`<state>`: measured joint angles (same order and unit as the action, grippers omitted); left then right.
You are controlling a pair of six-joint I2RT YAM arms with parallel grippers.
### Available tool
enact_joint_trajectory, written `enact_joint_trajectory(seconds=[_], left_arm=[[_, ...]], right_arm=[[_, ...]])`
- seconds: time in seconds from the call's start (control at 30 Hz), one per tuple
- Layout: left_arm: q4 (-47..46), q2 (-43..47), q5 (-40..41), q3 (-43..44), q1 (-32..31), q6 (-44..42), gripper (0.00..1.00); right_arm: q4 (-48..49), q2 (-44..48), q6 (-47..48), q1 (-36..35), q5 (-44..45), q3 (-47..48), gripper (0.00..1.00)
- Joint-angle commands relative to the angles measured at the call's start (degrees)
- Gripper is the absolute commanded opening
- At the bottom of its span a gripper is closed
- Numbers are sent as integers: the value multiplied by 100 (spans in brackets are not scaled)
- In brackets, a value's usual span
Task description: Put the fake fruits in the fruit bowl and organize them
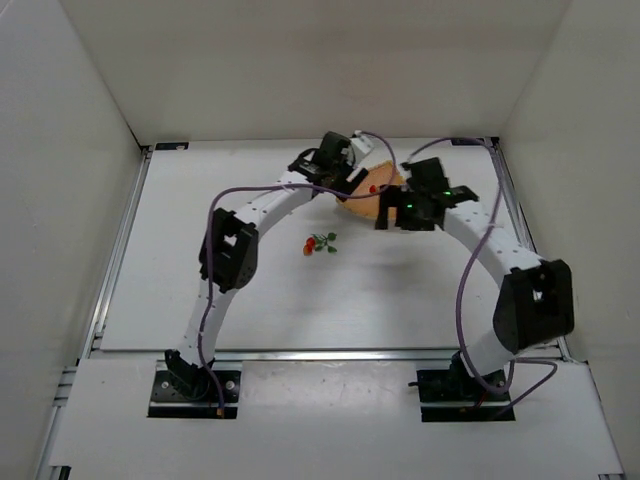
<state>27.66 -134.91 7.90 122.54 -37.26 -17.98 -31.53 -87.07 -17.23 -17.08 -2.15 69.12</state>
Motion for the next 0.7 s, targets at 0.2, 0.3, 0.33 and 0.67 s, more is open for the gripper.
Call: enact_joint_trajectory(seconds=[0.2,0.3,0.33,0.67], left_arm=[[29,2592,950,-2567,1967,497,100],[29,2996,1073,-3130,2318,497,100],[29,3136,1073,-3235,2389,497,100],[82,3340,959,-3817,2680,602,100]], right_arm=[[-46,-2216,757,-1930,-673,2227,100],[-195,-2858,564,-2211,-367,2825,100],[-274,-3182,459,-2212,-295,2965,100],[-741,-3854,-395,-2089,-242,3504,58]])
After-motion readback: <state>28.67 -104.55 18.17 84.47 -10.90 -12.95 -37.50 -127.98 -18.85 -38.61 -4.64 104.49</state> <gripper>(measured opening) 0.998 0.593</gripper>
